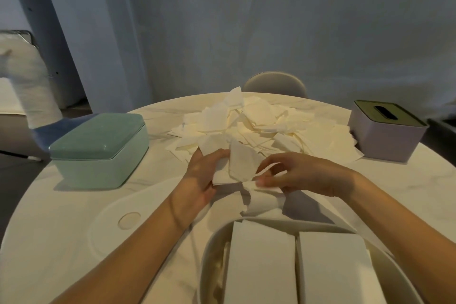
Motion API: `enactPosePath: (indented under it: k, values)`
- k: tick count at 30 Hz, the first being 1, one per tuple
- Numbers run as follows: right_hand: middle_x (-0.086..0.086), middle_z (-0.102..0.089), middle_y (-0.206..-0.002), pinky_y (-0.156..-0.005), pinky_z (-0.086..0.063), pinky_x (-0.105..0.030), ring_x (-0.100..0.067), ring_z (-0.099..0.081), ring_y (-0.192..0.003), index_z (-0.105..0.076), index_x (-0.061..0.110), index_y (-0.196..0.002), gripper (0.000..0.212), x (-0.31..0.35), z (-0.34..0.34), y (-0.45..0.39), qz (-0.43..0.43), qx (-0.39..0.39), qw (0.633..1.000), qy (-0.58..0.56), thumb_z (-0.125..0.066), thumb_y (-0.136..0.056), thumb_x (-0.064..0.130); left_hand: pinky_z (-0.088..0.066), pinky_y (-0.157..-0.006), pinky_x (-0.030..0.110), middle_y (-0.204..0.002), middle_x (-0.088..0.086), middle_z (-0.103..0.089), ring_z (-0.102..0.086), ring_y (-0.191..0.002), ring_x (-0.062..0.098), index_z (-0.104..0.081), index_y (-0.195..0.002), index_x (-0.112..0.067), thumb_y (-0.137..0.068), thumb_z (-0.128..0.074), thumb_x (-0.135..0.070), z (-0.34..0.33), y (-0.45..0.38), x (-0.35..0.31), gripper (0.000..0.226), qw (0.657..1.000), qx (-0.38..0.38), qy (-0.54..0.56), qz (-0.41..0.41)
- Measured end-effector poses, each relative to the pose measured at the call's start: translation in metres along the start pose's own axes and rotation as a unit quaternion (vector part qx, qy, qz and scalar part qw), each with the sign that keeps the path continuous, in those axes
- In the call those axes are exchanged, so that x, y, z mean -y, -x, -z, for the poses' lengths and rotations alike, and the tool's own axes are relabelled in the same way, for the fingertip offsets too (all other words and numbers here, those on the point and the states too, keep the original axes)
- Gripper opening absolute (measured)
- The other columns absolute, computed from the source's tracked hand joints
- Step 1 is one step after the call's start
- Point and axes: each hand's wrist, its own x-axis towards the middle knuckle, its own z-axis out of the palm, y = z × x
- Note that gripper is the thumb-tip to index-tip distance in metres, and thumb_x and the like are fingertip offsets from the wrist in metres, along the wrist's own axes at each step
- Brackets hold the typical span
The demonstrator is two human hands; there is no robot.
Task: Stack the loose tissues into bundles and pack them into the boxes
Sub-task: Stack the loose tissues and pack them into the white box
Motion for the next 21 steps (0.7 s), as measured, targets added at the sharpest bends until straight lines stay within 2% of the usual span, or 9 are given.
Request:
enactPosePath:
  k: [2,4,6,8,10,12,15,18,21]
  values:
    - [0.007,-0.067,-0.115,-0.086,-0.056,-0.017,-0.017,-0.064,-0.108,-0.067,0.027,-0.118,0.037,0.000,0.005,0.003,0.008,0.012,0.997,0.073,-0.081,-0.084,0.033,-0.059,-0.085,0.063,-0.117,0.016,-0.073,-0.069,-0.111,0.039,-0.067,-0.129,-0.012,-0.085,-0.078,-0.006,-0.001,0.000,0.000,0.046,0.999,-0.011,-0.025,-0.041]
    - [0.007,-0.069,-0.113,-0.091,-0.055,-0.019,-0.016,-0.064,-0.106,-0.070,0.027,-0.117,0.035,0.004,0.012,0.008,0.036,0.003,0.997,0.064,-0.079,-0.085,0.035,-0.056,-0.095,0.061,-0.116,0.016,-0.073,-0.069,-0.111,0.039,-0.066,-0.127,-0.010,-0.078,-0.085,-0.009,-0.003,0.002,-0.001,0.053,0.994,-0.022,-0.059,-0.093]
    - [0.008,-0.072,-0.110,-0.094,-0.055,-0.021,-0.014,-0.066,-0.105,-0.073,0.027,-0.115,0.035,0.008,0.019,0.013,0.081,-0.012,0.997,-0.001,-0.076,-0.083,0.040,-0.058,-0.094,0.057,-0.116,0.011,-0.072,-0.069,-0.107,0.033,-0.064,-0.125,-0.016,-0.066,-0.090,-0.027,-0.005,0.004,-0.004,0.065,0.982,-0.031,-0.126,-0.135]
    - [0.008,-0.073,-0.110,-0.093,-0.056,-0.024,-0.016,-0.067,-0.106,-0.073,0.026,-0.115,0.040,0.014,0.018,0.016,0.122,-0.052,0.988,-0.078,-0.074,-0.077,0.040,-0.060,-0.093,0.050,-0.115,0.004,-0.070,-0.069,-0.105,0.025,-0.062,-0.119,-0.027,-0.073,-0.089,-0.037,-0.008,0.006,-0.006,0.055,0.966,-0.028,-0.189,-0.174]
    - [0.009,-0.073,-0.111,-0.091,-0.058,-0.026,-0.016,-0.068,-0.106,-0.071,0.027,-0.117,0.045,0.018,0.010,0.013,0.157,-0.081,0.977,-0.118,-0.074,-0.075,0.041,-0.060,-0.094,0.047,-0.115,0.002,-0.070,-0.069,-0.105,0.024,-0.060,-0.118,-0.030,-0.086,-0.083,-0.033,-0.010,0.005,-0.005,0.040,0.954,-0.012,-0.218,-0.203]
    - [0.010,-0.072,-0.108,-0.086,-0.059,-0.024,-0.014,-0.069,-0.103,-0.070,0.028,-0.116,0.045,0.020,-0.002,0.010,0.177,-0.113,0.971,-0.113,-0.076,-0.074,0.043,-0.061,-0.091,0.044,-0.112,0.001,-0.071,-0.069,-0.104,0.025,-0.061,-0.122,-0.024,-0.091,-0.078,-0.028,-0.012,0.007,-0.003,0.036,0.948,0.008,-0.226,-0.223]
    - [0.016,-0.070,-0.104,-0.079,-0.058,-0.018,-0.009,-0.069,-0.095,-0.068,0.031,-0.110,0.039,0.019,-0.015,0.002,0.203,-0.218,0.955,-0.016,-0.082,-0.076,0.043,-0.063,-0.088,0.040,-0.108,0.002,-0.071,-0.070,-0.104,0.025,-0.065,-0.116,-0.025,-0.088,-0.080,-0.031,-0.014,0.011,-0.002,0.032,0.960,0.054,-0.194,-0.196]
    - [0.020,-0.063,-0.104,-0.070,-0.053,-0.008,-0.010,-0.065,-0.089,-0.062,0.035,-0.110,0.042,0.013,-0.021,-0.006,0.211,-0.308,0.925,0.069,-0.081,-0.075,0.048,-0.062,-0.088,0.038,-0.111,0.001,-0.072,-0.070,-0.107,0.024,-0.064,-0.120,-0.028,-0.096,-0.068,-0.045,-0.019,0.015,-0.004,0.030,0.980,0.061,-0.145,-0.126]
    - [0.023,-0.060,-0.104,-0.066,-0.050,-0.004,-0.007,-0.064,-0.088,-0.058,0.037,-0.114,0.052,0.011,-0.019,-0.005,0.199,-0.305,0.929,0.065,-0.075,-0.069,0.058,-0.061,-0.091,0.045,-0.118,0.005,-0.072,-0.072,-0.107,0.027,-0.062,-0.126,-0.030,-0.103,-0.050,-0.051,-0.021,0.016,-0.007,0.034,0.995,0.052,-0.070,-0.056]
